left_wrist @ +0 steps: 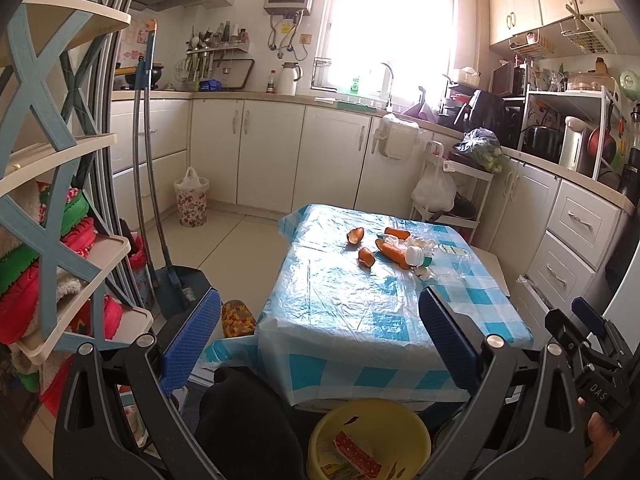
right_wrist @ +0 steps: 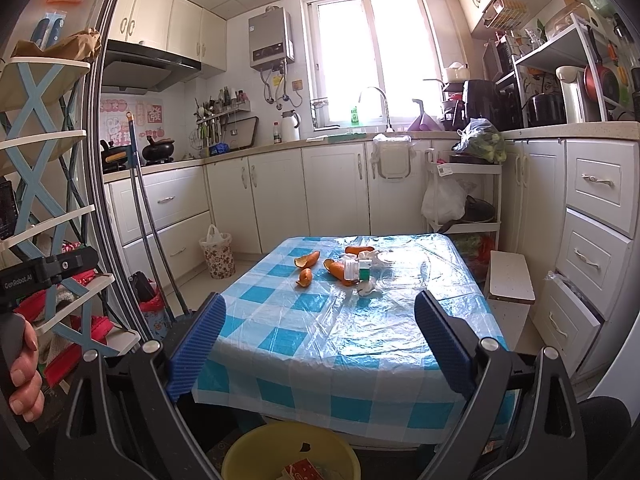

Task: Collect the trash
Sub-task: 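Reach both tools toward the orange peels and tissues on the table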

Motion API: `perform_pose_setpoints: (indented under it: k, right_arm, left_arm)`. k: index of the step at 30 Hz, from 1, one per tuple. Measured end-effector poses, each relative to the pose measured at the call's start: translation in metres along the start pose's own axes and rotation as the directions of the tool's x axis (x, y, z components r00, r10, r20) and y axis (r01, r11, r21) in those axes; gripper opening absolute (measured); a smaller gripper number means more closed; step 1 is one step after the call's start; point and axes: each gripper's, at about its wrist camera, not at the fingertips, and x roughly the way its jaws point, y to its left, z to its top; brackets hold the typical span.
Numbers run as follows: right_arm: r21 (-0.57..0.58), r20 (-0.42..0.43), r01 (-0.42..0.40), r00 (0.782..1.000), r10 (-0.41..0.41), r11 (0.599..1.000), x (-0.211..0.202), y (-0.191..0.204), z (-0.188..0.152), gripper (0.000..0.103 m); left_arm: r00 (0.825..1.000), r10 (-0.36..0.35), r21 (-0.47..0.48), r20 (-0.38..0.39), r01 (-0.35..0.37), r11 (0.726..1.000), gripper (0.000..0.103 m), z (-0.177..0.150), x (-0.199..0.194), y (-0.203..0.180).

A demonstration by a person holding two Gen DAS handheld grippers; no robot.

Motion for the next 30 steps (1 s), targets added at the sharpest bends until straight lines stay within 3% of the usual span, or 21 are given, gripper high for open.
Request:
perform_pose_setpoints:
  k: [6, 11, 17, 30]
  right_arm:
    - [0.042, -0.061, -0.005, 0.998, 0.007, 0.999, 0.023, -0.014, 0.009, 0.091]
    - [0.006, -0.142, -0.023, 0.99, 0.024, 1.0, 0.06, -0.022, 0.015, 0.091]
    - [0.011, -0.26, -0.058, 0.964, 0.059, 0.998, 0.114, -0.036, 0.019, 0.091]
    - [-0.018, -0.305, -0.1, 0.948, 0.09, 0.995, 0.2, -0.047, 0.041, 0.091]
  left_arm:
    - [0.998, -0.032, 0.024, -0.063, 0.033, 0.999, 0.096, -0.002, 0.034, -0.015]
    - [0.992, -0.053, 0.032, -0.112, 0.057, 0.998, 0.096, 0.002, 0.072, -0.028]
    - [0.983, -0.053, 0.017, -0.176, 0.057, 0.998, 0.096, 0.008, 0.133, -0.033]
    - [0.954, -0.032, 0.039, -0.298, 0.046, 0.998, 0.096, 0.02, 0.29, -0.06]
